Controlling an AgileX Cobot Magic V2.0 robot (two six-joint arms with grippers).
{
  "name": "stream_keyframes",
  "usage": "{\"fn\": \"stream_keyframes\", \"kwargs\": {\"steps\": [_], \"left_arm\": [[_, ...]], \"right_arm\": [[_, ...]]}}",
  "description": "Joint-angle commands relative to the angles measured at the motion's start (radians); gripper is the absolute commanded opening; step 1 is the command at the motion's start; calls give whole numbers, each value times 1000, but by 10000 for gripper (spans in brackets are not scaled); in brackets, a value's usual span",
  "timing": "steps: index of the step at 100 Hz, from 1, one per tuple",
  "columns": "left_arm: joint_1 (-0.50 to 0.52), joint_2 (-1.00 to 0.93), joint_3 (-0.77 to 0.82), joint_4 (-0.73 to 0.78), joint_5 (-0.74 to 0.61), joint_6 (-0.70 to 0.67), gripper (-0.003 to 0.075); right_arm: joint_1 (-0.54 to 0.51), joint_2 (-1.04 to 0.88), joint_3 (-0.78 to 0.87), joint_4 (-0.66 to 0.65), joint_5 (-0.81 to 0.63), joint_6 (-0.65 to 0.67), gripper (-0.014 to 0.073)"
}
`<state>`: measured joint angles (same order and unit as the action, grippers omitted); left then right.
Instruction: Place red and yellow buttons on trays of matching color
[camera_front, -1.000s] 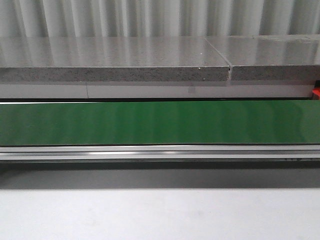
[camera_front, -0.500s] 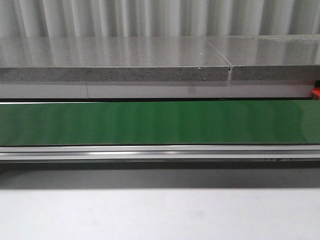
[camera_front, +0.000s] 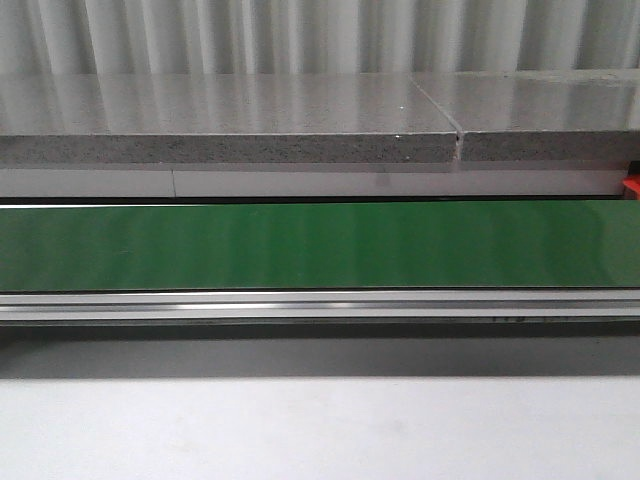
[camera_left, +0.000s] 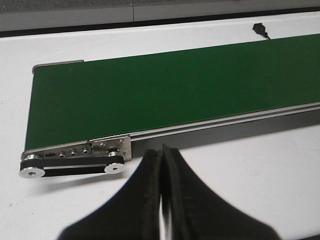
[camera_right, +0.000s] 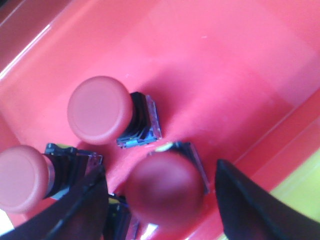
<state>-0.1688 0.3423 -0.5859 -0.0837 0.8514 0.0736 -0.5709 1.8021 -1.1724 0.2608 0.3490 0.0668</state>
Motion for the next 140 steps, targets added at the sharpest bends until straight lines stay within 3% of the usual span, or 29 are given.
{"fn": "stream_keyframes", "kwargs": {"steps": [1,14,34,43,63,96,115,140], "left_arm": [[-8,6,-24,-16,-72,-1,-21],[-8,6,-24,-16,-72,-1,-21],[-8,6,-24,-16,-72,-1,-21],[-8,6,-24,-16,-72,-1,-21],[-8,6,-24,-16,-72,-1,-21],[-8,6,-24,-16,-72,-1,-21],[-8,6,-24,-16,-72,-1,-21],[-8,6,-24,-16,-72,-1,-21]], "right_arm": [[-8,-68,-32,11,-20,-2,475],[-3,-105,-32,11,4,-26,404],[1,-171,-32,11,32,-54,43],[9,-202,-32,11,46,-56,-76],[69,-260,-30,10,63,-67,-69],[268,-334,-30,3,115,-238,-69],[385,-375,-30,-108,132,-244,-69],[475,-448,-21,-121,155,-243,-69]]}}
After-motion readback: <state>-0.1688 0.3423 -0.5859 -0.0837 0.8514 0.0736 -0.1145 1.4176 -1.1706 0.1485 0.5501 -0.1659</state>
